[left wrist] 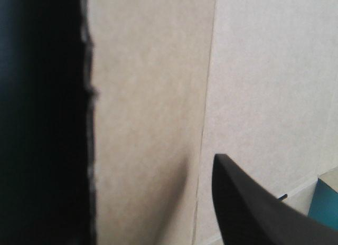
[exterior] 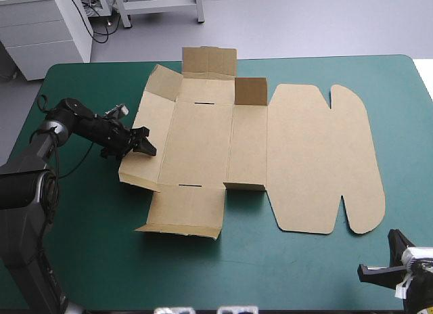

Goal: Fold the box

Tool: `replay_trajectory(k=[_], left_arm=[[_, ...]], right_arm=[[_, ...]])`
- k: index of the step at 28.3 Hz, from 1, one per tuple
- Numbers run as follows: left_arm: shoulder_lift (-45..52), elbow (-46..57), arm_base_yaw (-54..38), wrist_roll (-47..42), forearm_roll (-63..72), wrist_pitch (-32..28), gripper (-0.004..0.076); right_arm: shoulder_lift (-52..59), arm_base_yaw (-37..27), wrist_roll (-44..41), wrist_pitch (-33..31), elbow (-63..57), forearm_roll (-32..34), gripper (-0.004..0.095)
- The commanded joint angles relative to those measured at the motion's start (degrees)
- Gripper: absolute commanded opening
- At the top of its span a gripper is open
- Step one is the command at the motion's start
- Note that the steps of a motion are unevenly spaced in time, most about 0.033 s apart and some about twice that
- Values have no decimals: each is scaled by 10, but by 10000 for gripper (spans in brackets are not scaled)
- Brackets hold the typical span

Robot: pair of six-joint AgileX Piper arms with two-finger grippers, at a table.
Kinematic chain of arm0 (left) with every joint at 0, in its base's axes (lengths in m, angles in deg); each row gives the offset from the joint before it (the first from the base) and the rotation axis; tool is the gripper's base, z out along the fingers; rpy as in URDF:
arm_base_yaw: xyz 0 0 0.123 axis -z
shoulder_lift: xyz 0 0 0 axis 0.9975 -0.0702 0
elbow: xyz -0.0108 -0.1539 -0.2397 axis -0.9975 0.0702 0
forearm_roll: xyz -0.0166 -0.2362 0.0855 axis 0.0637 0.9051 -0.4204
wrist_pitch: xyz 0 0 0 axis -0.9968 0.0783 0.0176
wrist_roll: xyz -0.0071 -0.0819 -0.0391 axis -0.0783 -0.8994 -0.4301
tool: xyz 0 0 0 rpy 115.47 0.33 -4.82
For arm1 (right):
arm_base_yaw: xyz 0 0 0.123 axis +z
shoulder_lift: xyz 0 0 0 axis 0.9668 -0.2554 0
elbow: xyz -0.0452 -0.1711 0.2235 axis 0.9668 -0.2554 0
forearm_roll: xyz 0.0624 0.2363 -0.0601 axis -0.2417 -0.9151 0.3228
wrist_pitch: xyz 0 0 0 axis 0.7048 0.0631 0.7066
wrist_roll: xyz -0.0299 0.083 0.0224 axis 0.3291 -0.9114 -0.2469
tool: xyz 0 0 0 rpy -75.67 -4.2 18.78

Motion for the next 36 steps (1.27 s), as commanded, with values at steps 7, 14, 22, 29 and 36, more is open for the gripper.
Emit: replay_trajectory(k=[7,14,22,29,36], left_arm=[[44,-15,-4,2,-35,58,-8],[74,-34,-5,36,-113,58,-8],[106,-109,39,101,-163,55,-8],[106,-234,118,158,-203,54,-8],[106,-362,258,240,-448,53,-8]], right_arm=[[-13,1,-1,46,15,6,-4],[-13,1,-1,48,14,6,-4],[-43,1,-3,37,40,-35,-4],[-143,1,-6,-6,98,-74,-4],[-305,1,43,-64,158,-151,-4]])
